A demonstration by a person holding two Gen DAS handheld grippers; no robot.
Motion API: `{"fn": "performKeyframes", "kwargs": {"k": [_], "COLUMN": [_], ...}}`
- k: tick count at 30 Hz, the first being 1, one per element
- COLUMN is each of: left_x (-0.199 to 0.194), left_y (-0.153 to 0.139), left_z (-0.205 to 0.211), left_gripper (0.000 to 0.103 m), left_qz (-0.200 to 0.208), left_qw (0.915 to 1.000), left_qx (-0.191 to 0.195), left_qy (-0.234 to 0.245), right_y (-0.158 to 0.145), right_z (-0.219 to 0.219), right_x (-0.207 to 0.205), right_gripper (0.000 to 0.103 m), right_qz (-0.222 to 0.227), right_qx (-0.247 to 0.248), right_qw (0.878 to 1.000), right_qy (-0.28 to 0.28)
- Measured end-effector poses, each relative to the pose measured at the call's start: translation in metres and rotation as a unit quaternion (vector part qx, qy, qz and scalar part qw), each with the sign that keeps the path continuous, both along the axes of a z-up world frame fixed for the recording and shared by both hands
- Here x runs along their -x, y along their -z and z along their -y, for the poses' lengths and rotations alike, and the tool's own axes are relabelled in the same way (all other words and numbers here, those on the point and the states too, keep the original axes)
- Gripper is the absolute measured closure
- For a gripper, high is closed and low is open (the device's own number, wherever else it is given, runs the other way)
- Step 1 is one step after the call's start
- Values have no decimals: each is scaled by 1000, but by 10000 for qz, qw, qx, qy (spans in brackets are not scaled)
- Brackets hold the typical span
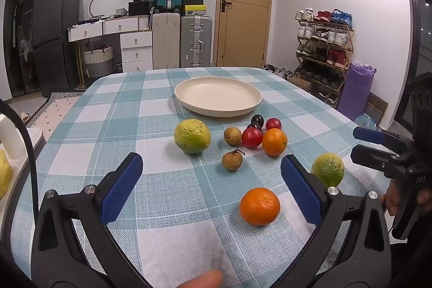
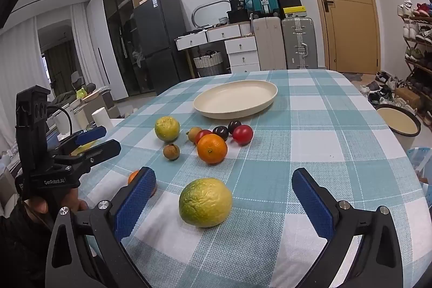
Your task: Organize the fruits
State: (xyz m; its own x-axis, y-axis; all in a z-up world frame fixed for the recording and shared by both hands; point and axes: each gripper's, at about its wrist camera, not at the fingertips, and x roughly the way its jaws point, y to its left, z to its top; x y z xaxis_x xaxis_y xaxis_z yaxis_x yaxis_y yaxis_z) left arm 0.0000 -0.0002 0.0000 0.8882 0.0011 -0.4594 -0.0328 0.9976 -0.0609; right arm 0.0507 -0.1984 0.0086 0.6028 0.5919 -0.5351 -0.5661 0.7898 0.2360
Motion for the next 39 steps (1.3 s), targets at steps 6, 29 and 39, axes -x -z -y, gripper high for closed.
{"fn": "performKeyframes", "kwargs": {"k": [6,29,39], "left_x": [0,-2,-2], "left_y": [1,3,2], "left_z": [1,3,2], "left_gripper": [1,1,1], "left_qz": [-11,-29,-30], "left_qw": [10000,10000,10000], "left_qx": [9,-16,-2], "left_qy": [16,15,12], "right_y": [0,1,0], "right_z": [-1,-4,-4], "right_x": [1,6,6], "right_gripper": [0,0,0], "right_qz": [10,42,31], "right_qx": [-9,68,57], "right_qw": [10000,9999,9999], "right_qy": [-27,-101,-98]}}
